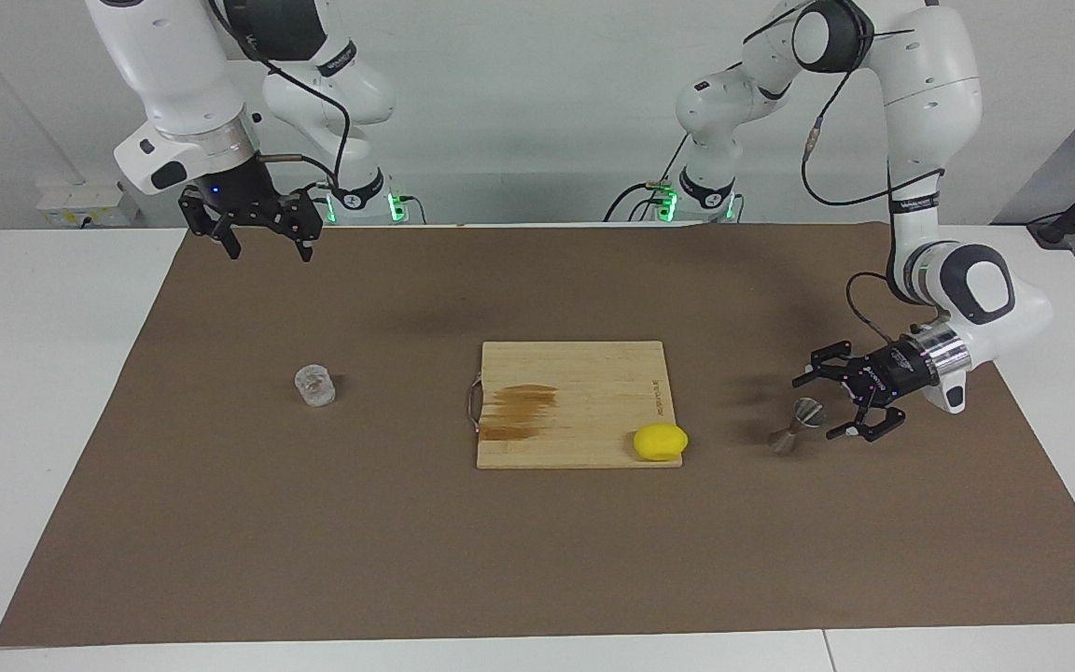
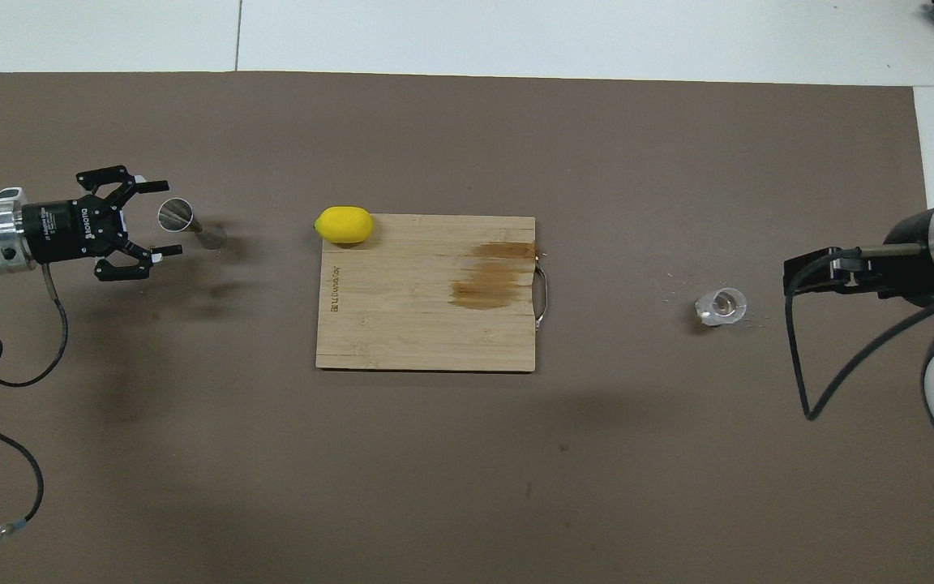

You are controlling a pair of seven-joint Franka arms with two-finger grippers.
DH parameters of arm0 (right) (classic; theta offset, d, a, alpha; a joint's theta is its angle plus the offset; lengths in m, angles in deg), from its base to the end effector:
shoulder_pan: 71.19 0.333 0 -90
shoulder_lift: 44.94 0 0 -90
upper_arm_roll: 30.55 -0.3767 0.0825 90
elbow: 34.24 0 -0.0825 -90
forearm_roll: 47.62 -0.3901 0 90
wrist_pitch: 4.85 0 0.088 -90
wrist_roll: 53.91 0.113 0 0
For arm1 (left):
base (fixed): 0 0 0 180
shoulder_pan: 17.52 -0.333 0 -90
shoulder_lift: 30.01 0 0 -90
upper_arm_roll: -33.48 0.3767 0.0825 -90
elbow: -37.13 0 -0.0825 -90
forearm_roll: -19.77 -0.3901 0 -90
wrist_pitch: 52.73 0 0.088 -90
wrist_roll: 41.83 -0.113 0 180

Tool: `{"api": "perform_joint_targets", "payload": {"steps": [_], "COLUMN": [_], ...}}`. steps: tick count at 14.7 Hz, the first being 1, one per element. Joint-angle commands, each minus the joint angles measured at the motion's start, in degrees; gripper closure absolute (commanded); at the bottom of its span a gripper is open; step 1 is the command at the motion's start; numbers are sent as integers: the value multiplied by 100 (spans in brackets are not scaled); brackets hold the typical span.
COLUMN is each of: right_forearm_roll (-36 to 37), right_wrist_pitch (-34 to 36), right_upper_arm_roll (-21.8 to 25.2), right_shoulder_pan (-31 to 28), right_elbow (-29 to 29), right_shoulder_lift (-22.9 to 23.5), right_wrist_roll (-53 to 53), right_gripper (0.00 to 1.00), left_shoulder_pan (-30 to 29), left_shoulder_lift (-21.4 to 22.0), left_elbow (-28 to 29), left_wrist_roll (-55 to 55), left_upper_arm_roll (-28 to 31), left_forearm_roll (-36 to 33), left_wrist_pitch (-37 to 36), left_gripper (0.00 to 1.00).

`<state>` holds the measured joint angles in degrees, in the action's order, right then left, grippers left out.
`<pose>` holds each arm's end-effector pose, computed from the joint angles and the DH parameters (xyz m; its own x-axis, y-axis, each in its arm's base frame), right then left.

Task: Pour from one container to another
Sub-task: 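Grasp the silver cup with the left gripper and carry it onto the board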

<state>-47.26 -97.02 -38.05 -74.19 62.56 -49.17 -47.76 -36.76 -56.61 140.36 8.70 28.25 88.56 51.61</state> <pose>0.5335 0.0443 0.6657 0.9996 -0.0290 -0.0059 -0.0289 -0.9994 0.0166 0.6606 0.0879 0.3539 -0.0494 0.3889 -0.9199 0.9788 0.2021 0.0329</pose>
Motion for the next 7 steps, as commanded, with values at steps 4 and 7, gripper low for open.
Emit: {"api": "perform_joint_targets", "payload": {"steps": [4, 7], "right_forearm_roll": [122, 139], "right_wrist_pitch": [76, 68], "right_upper_arm_roll": [-15, -6], "right_shoulder_pan": [-43, -34], "right_elbow": [-81, -213], "right_shoulder_lift": [9, 71], "right_wrist_roll": [-228, -211], "right_gripper": [1, 4], "left_shoulder_pan": [86, 69], "left_shoulder_lift": [-12, -12], "left_elbow": [127, 179], "left_wrist_roll": [-123, -123], "left_upper_arm_roll": [4, 13], "left_forearm_roll": [152, 152], "left_wrist_pitch": [200, 209], "left_gripper": [0, 1]}}
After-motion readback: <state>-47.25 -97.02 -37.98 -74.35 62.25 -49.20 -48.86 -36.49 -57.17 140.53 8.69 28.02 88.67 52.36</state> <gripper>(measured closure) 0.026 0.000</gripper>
